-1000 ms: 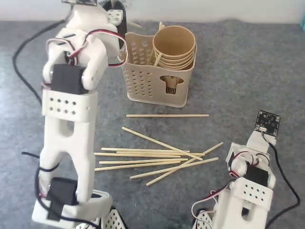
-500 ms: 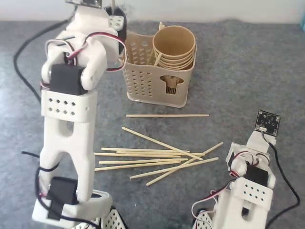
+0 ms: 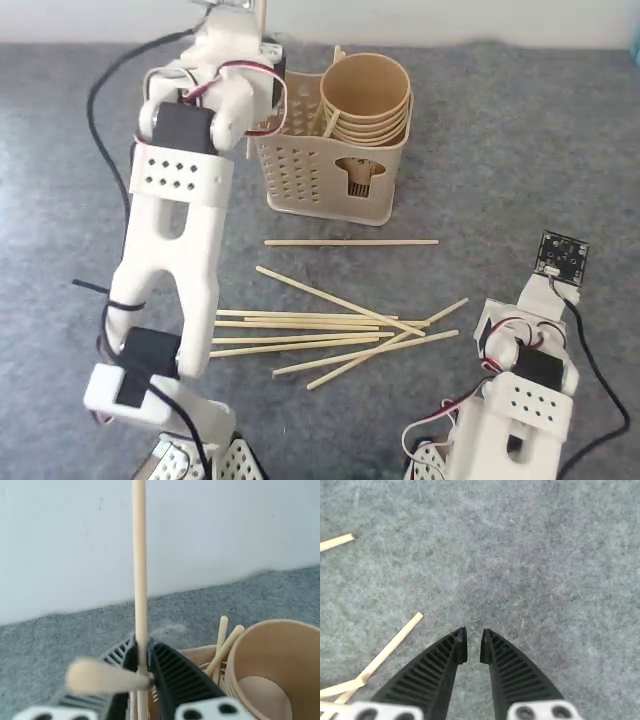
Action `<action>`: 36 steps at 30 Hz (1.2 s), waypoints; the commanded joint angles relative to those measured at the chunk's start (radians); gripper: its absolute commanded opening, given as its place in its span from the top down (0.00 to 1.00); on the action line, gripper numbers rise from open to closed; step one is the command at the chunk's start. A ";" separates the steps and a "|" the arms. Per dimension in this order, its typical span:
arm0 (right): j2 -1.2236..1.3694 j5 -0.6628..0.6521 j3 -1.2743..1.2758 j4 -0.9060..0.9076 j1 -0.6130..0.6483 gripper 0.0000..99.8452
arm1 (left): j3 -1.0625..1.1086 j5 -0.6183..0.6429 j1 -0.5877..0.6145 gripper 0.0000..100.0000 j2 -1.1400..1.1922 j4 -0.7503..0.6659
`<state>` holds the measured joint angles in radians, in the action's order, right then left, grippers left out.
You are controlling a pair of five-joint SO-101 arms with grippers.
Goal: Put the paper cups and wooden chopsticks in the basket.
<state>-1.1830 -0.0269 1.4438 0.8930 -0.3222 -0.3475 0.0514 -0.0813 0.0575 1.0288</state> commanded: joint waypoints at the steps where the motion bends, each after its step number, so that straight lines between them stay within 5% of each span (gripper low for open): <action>1: -0.018 -0.015 -0.003 -0.022 -0.007 0.94 | -0.094 -0.003 -0.014 0.99 -0.011 -0.032; 18: -0.021 -0.015 0.018 -0.054 -0.005 0.94 | -0.410 -0.003 -0.074 0.99 0.199 0.069; 36: -0.021 -0.015 0.018 -0.064 -0.005 0.94 | -0.914 -0.003 -0.077 0.99 0.361 0.434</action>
<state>-1.1830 -0.0269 1.4714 0.8546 -0.3222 -1.2022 0.0514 -0.1534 0.4242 1.4293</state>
